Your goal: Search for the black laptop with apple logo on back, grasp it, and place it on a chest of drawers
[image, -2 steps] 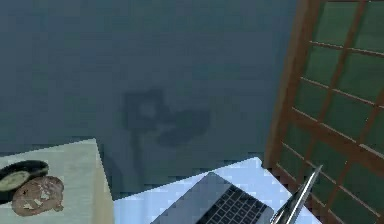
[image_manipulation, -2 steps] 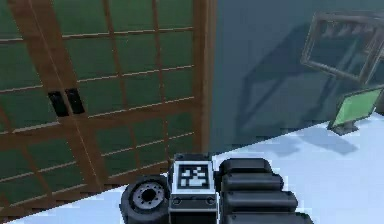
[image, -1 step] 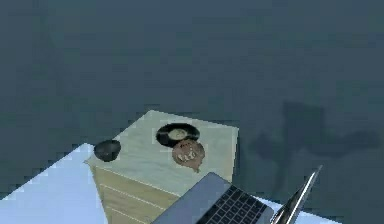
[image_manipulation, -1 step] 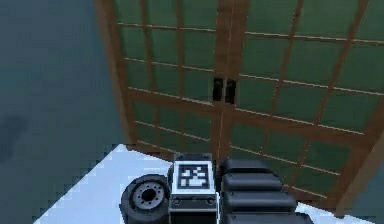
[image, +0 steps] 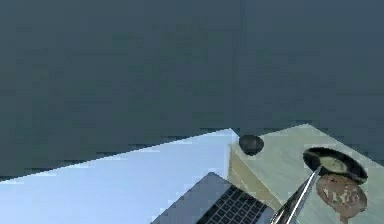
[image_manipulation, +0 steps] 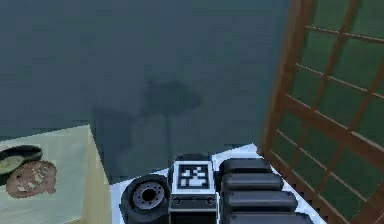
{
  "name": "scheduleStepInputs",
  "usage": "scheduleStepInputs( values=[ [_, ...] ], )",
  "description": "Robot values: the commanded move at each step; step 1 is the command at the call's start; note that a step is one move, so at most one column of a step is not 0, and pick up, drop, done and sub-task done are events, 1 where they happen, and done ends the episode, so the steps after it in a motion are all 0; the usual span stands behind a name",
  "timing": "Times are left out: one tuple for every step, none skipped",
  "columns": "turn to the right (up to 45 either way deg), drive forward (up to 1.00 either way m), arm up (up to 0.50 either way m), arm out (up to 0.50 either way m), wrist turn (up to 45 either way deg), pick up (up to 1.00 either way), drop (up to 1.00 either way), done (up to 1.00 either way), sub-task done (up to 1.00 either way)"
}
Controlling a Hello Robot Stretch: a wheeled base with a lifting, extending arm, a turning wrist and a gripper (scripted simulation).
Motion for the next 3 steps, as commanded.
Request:
scheduleStepInputs(
  values=[
    [-45.0,0.0,0.0,0.0,0.0,0.0,0.0,0.0,0.0],
    [-21.0,0.0,0.0,0.0,0.0,0.0,0.0,0.0,0.0],
    [-3.0,0.0,0.0,0.0,0.0,0.0,0.0,0.0,0.0]
  ],
)
